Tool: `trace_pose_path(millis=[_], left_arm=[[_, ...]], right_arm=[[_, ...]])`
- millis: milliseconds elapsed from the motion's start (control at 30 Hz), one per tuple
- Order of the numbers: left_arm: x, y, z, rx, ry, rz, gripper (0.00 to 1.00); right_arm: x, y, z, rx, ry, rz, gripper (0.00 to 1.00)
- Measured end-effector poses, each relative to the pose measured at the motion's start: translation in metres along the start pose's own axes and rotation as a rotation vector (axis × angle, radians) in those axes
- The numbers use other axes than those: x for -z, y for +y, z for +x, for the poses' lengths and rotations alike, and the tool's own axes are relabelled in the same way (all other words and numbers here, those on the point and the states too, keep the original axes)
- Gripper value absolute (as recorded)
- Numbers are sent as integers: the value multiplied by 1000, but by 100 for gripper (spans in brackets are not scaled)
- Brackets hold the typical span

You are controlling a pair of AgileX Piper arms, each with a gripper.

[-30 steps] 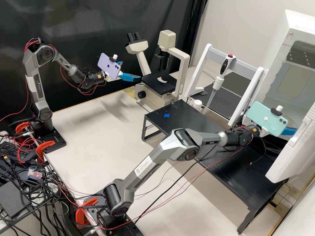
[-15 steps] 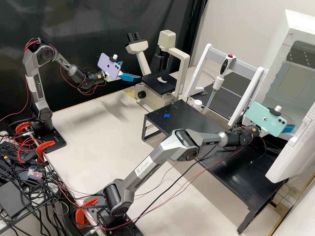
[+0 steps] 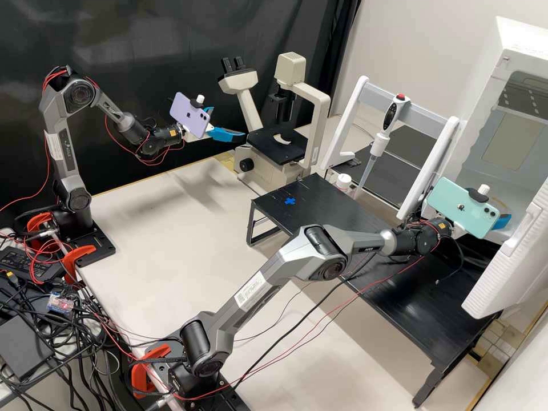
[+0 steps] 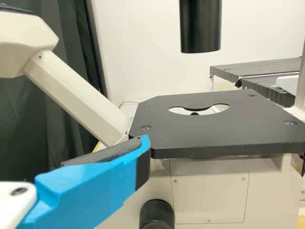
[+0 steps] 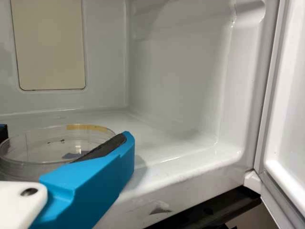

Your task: Move the petri dish to the microscope

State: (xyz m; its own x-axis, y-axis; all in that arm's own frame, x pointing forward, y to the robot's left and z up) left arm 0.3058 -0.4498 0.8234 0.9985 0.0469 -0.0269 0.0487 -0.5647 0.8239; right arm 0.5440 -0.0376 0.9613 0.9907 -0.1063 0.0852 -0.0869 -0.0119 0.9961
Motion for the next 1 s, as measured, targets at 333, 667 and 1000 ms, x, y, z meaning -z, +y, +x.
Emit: trace_pose_path(millis=[333, 667, 1000], left_arm=[[0, 0, 0, 0, 0, 0, 100], [0, 0, 0, 0, 0, 0, 100], [0, 0, 0, 0, 0, 0, 100]], right_arm=[[-8, -1, -12, 10, 15, 26, 0], [-19, 14, -68, -66, 13, 51, 0], [-22, 17, -129, -123, 28, 92, 0]])
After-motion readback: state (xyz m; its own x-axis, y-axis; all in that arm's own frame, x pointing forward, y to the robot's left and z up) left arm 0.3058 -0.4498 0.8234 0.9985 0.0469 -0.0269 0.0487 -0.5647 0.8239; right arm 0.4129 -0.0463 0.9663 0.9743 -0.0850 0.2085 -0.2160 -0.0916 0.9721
